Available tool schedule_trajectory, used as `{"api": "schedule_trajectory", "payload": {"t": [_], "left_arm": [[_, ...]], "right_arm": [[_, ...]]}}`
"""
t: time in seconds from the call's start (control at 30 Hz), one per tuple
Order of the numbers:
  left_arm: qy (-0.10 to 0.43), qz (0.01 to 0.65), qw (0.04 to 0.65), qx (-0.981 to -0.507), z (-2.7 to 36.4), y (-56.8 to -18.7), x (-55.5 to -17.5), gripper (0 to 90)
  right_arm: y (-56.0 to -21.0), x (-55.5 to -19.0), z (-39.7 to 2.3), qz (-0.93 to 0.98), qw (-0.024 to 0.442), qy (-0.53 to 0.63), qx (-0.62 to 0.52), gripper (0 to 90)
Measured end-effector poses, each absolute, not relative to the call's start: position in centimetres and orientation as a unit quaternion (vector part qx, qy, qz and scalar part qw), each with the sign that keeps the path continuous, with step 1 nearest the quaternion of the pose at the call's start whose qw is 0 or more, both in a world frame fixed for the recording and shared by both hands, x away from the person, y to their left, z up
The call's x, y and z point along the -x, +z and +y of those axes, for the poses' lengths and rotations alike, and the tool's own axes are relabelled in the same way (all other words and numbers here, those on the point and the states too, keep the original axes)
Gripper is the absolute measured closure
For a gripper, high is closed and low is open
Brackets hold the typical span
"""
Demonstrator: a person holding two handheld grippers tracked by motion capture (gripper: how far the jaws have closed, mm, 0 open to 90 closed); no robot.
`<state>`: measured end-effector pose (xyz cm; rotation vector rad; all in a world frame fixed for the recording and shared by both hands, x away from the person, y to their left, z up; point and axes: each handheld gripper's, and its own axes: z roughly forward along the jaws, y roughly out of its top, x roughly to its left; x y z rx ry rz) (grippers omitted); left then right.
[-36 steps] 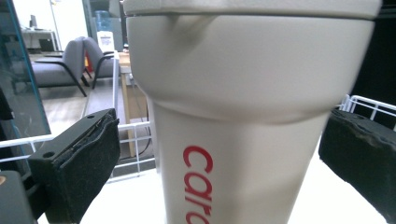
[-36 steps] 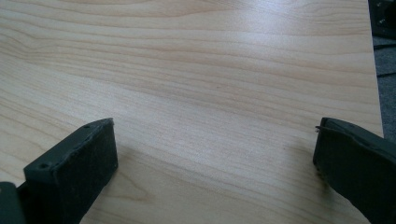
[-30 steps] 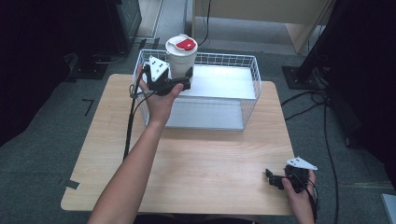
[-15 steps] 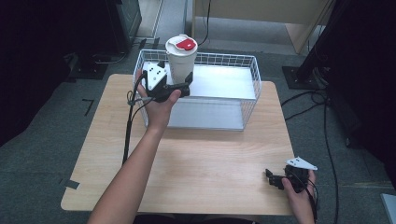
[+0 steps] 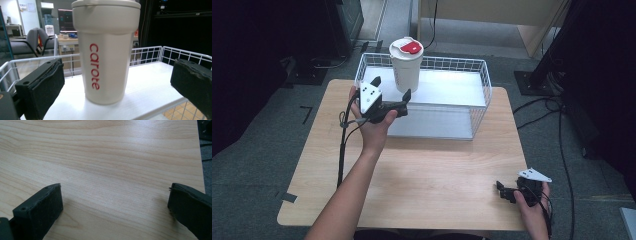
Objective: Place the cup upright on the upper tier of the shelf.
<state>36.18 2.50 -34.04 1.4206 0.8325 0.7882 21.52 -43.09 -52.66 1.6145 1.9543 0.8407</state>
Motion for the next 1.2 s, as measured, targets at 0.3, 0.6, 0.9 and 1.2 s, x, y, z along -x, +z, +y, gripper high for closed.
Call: {"api": "schedule_trajectory", "payload": {"t": [0.3,0.6,0.9,1.2], "left_arm": [[0.350,0.375,0.606,-0.608,4.9,-36.0,-34.0,0.0],[0.356,0.392,0.586,-0.614,7.5,-38.6,-32.5,0.0],[0.350,0.419,0.572,-0.611,10.5,-40.9,-31.1,0.0],[0.347,0.437,0.548,-0.623,12.7,-43.1,-29.9,0.0]], "right_arm": [[-52.7,-21.5,-43.1,0.711,0.234,0.306,-0.588,0.0],[-52.7,-21.5,-43.1,0.712,0.233,0.306,-0.588,0.0],[-52.7,-21.5,-43.1,0.712,0.233,0.306,-0.588,0.0],[-52.7,-21.5,-43.1,0.712,0.234,0.306,-0.588,0.0]]}}
